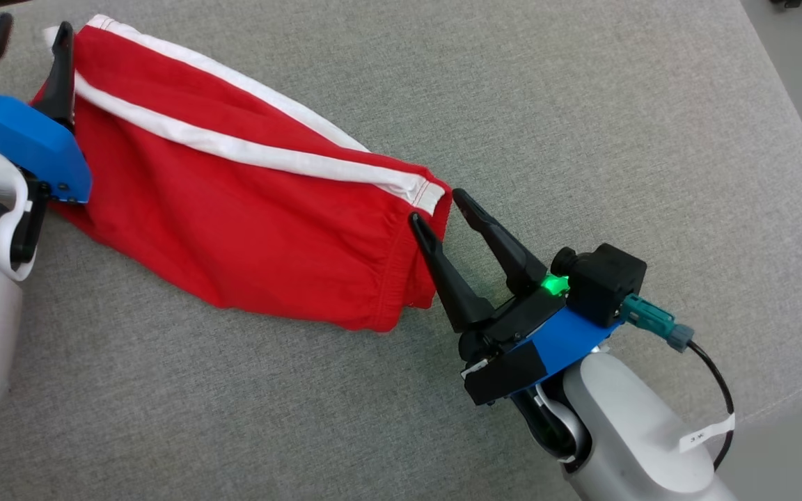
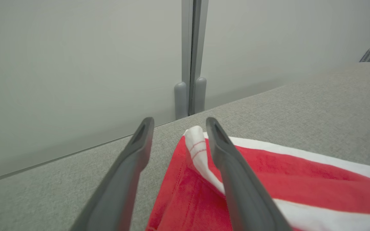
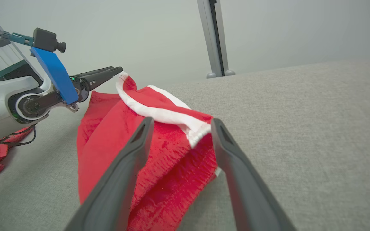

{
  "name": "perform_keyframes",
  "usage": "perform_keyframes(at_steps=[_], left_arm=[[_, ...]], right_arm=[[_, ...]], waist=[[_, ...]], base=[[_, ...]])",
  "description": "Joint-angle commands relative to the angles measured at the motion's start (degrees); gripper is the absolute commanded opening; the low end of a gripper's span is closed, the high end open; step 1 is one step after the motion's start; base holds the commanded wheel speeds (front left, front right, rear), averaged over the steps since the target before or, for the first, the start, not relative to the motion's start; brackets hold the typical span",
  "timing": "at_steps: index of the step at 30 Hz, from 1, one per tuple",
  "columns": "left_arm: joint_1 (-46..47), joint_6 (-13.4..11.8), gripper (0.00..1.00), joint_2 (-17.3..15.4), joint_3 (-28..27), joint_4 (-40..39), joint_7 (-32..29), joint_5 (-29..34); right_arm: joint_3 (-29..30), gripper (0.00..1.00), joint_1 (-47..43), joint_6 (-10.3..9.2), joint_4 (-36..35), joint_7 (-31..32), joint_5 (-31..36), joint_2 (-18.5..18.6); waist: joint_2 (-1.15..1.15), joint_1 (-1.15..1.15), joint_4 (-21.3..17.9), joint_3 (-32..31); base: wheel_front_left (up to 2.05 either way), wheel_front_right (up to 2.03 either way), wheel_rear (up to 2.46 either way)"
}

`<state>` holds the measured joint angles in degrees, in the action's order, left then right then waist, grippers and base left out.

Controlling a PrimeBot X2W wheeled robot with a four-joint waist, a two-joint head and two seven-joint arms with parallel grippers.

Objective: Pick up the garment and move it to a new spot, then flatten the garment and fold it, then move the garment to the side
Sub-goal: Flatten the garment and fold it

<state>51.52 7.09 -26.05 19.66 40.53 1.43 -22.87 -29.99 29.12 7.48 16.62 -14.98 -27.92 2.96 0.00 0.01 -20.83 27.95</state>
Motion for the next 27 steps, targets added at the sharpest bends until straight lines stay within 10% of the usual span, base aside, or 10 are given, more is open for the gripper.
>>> perform_keyframes(at_steps=[1,27], left_arm=[[1.25,0.15,1.00,-0.19,-0.10,0.64,1.45,-0.13],[-6.84,0.06,1.00,-2.60,2.40,5.23,9.95,-1.81]], right_arm=[[0.56,1.00,0.00,0.03,-0.74,-0.30,1.03,-0.08],[17.99,1.00,-21.66,0.03,-17.97,-0.28,10.98,-0.10]], waist=[[0.00,-0.01,-0.09,-0.28],[0.00,-0.01,0.19,-4.56]], base=[[0.00,0.00,0.00],[0.00,0.00,0.00]])
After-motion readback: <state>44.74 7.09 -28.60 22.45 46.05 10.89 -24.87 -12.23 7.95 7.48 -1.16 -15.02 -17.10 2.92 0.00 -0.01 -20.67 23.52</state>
